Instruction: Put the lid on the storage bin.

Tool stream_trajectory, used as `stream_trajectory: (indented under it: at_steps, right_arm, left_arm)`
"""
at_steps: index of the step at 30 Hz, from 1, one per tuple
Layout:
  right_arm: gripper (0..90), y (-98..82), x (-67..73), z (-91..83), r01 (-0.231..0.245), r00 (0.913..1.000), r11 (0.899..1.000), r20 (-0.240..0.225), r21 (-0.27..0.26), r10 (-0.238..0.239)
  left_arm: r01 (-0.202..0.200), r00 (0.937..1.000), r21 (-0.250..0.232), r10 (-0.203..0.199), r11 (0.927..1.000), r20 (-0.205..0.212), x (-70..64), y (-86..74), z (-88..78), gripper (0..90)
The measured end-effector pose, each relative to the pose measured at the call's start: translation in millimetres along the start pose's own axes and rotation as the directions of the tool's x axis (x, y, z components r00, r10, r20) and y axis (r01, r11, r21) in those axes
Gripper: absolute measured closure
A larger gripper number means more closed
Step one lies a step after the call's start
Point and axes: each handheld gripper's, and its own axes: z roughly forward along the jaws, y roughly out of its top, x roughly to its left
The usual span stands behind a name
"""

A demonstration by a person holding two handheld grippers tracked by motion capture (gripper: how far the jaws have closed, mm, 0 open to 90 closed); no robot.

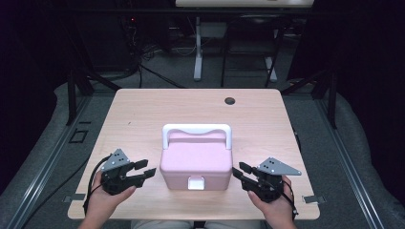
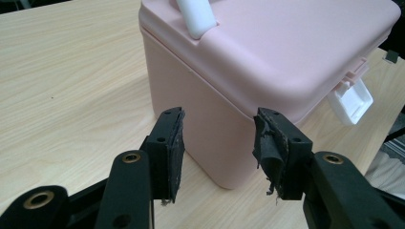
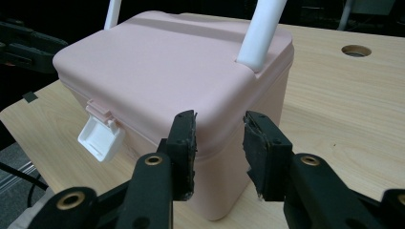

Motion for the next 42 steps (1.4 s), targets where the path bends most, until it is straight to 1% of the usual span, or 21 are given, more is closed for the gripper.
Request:
stream_trajectory:
  at_steps: [3,4,14,15,21,28,34,36,41,42]
  right_arm:
    - [64.2,0.1,-1.4,-0.4,-0.001,1.0,1.0,0.003,-0.004,0.001]
    - [64.2,0.2,-1.7,-0.5,-0.002,1.0,1.0,0.004,-0.004,0.002]
    - [63.8,-1.3,-7.8,-0.1,-0.012,0.9994,1.0,0.032,0.004,0.012]
    - [63.6,-1.7,-8.7,0.1,-0.014,0.9993,1.0,0.035,0.005,0.014]
    - [62.5,-4.6,-16.5,2.5,-0.025,0.9981,1.0,0.057,0.014,0.024]
    - [62.3,-8.0,-24.5,4.8,-0.029,0.9957,0.999,0.089,0.024,0.027]
    - [62.3,-11.7,-30.2,7.4,-0.016,0.9923,0.999,0.123,0.034,0.012]
    - [62.3,-12.6,-31.8,7.8,-0.025,0.992,0.999,0.125,0.034,0.02]
    - [62.1,-15.7,-36.1,10.4,-0.026,0.9911,0.999,0.131,0.034,0.021]
    - [62.1,-16.3,-37.0,10.8,-0.027,0.9908,0.999,0.134,0.039,0.022]
  left_arm:
    - [0.007,1.0,0.0,-0.007,1.0,-0.004,1.5,-0.5,-0.9,52.5]
    - [0.004,1.0,0.002,-0.004,1.0,-0.006,2.5,-0.7,-0.9,52.3]
    - [0.033,0.999,0.003,-0.032,0.9995,-0.029,11.8,-4.1,-1.1,50.7]
    - [0.034,0.9988,-0.002,-0.034,0.9994,-0.034,13.0,-4.7,-0.6,50.6]
    - [0.051,0.9975,0.002,-0.05,0.9987,-0.05,20.0,-8.4,0.1,49.0]
    - [0.075,0.9945,0.003,-0.075,0.9971,-0.074,27.7,-13.2,2.0,48.6]
    - [0.086,0.9927,0.005,-0.085,0.9963,-0.086,34.2,-17.4,3.7,48.2]
    - [0.095,0.9911,0.001,-0.094,0.9955,-0.094,35.8,-19.0,4.3,48.2]
    - [0.103,0.988,0.008,-0.101,0.9947,-0.116,40.4,-23.5,6.5,48.1]
    - [0.097,0.9885,0.015,-0.095,0.9951,-0.117,41.3,-24.1,6.6,48.1]
